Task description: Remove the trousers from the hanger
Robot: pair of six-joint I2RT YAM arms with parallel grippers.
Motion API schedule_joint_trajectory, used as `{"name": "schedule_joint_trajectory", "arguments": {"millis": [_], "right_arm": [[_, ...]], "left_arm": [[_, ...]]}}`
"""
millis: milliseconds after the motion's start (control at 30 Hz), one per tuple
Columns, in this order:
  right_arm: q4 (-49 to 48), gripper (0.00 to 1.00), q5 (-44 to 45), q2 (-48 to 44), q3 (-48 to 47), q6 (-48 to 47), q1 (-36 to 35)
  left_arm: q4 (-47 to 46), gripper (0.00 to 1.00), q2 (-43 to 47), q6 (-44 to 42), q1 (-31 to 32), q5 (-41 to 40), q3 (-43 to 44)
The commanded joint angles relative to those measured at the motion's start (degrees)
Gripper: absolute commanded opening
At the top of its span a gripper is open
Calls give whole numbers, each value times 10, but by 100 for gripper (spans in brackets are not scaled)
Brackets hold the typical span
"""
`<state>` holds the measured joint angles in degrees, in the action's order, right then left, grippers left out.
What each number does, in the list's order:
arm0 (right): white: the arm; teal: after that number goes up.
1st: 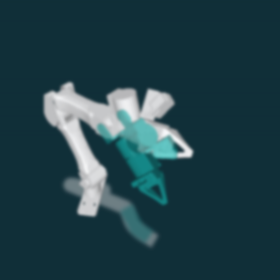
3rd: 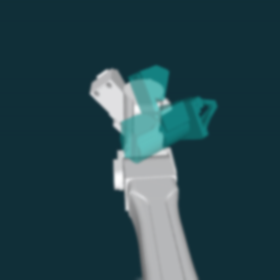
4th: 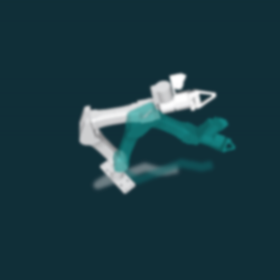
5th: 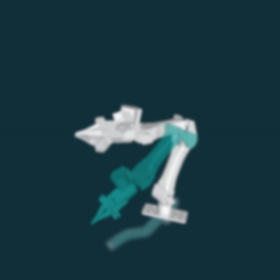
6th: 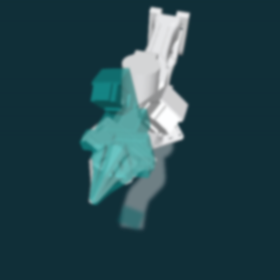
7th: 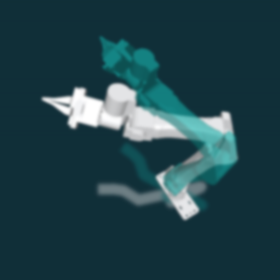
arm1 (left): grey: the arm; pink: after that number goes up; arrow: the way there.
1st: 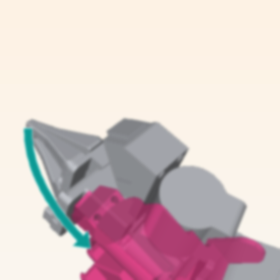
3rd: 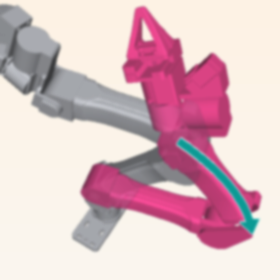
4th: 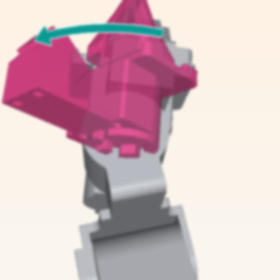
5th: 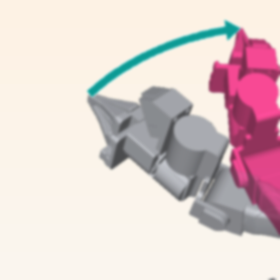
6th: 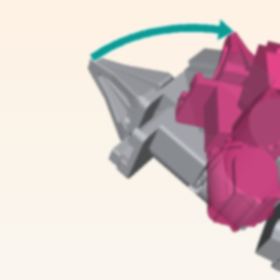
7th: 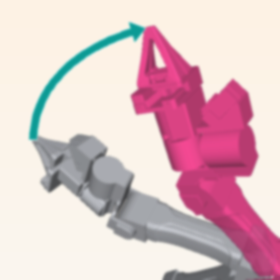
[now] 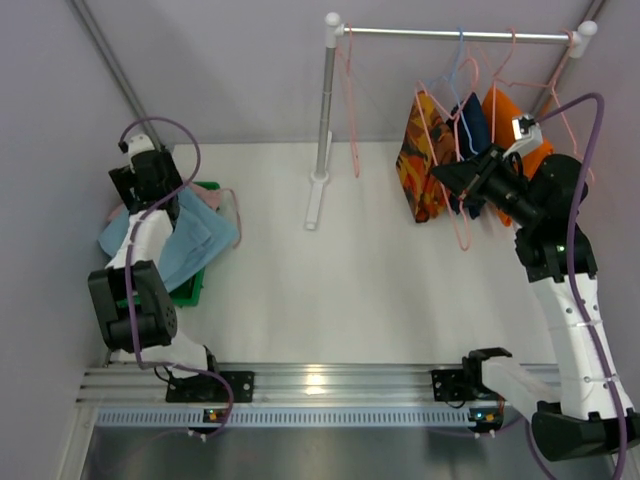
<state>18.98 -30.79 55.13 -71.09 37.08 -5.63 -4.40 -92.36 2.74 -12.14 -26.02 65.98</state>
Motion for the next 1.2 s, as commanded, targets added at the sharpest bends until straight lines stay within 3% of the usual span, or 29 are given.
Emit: {"name": "schedule_joint_trajectory", "arguments": {"millis": [0, 200, 333, 433, 633, 900, 1167], "right_arm": [[43, 0, 41, 1, -42, -27, -19], [69, 0, 122, 39, -91, -42, -75], [83, 0, 152, 102, -147, -40, -109], [97, 0, 193, 146, -193, -37, -128], [73, 0, 191, 266, -296, -14, -148], [31, 0, 197, 423, -431, -45, -167], [5, 0, 210, 489, -493, -68, -186]], "left_arm": [[2, 99, 98, 10, -3, 45, 13], [127, 99, 221, -16, -3, 147, 82], [184, 99, 304, -2, -3, 172, 83], [228, 99, 337, 26, -3, 198, 86], [283, 99, 372, 54, -3, 301, 86], [306, 99, 395, 53, -2, 288, 54], [315, 99, 425, 44, -3, 266, 21]]}}
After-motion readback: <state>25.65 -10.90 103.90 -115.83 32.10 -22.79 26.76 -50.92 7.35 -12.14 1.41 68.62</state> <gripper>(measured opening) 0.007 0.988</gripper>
